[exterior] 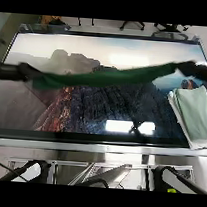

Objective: Fold the shirts.

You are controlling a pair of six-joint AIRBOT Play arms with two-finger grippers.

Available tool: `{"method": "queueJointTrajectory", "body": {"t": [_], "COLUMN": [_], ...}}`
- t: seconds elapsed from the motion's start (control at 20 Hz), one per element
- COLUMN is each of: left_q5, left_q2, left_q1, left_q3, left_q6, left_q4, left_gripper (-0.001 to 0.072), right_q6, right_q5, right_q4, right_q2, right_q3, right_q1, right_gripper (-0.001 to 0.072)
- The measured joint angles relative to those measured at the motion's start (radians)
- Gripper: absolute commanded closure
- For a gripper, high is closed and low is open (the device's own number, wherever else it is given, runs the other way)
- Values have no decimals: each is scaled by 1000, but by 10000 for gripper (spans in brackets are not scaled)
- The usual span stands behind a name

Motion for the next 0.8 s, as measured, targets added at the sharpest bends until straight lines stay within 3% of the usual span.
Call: {"method": "queueJointTrajectory", "body": {"t": [0.2,0.4,0.6,0.8], "left_q5": [12,44,56,84], "left_q2": [180,257,169,-9], "left_q1": [97,143,56,-84], "left_q3": [267,454,538,449], "left_q6": [6,0,-23,-17], "left_q4": [-100,-35,65,177], "left_gripper": [692,692,692,692], "right_q6": [-14,-22,18,58], "right_q5": [-116,-201,-197,-122], "right_q4": [15,-50,-81,-49], "right_q2": [208,307,249,49], "right_q3": [174,270,298,250], "right_q1": [-32,-48,-52,-34], "right_gripper": [694,693,695,695]}}
